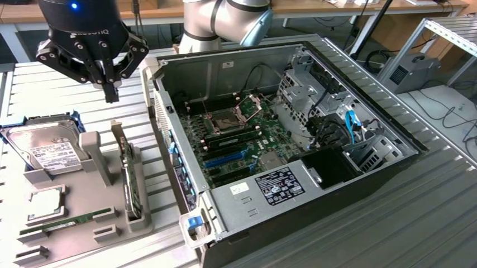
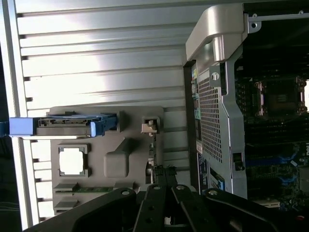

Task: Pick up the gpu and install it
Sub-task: 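Reach for the gpu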

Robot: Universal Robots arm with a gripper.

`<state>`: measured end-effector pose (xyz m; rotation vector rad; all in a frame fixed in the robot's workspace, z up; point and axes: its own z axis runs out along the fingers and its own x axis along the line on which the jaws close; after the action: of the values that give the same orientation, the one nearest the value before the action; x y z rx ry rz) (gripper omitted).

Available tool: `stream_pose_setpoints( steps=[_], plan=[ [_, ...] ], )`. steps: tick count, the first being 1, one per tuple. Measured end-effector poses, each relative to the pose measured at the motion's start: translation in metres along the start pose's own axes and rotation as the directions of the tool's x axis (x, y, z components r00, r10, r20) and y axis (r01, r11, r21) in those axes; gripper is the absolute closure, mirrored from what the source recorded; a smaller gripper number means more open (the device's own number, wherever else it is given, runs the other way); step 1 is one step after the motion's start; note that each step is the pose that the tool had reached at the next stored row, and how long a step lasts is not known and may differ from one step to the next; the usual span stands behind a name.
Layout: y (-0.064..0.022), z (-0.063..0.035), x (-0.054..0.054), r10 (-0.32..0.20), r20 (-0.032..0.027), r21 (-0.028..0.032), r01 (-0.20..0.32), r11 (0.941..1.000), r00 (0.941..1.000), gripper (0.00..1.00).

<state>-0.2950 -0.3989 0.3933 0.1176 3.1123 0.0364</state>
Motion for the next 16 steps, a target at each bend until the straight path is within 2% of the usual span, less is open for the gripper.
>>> stream_pose_setpoints(
  steps=[16],
  plan=[
    [-0.0025, -0.0001, 0.0008, 0.000, 0.0000, 0.0000, 0.000, 1.0000, 1.0000, 0.89]
  ],
)
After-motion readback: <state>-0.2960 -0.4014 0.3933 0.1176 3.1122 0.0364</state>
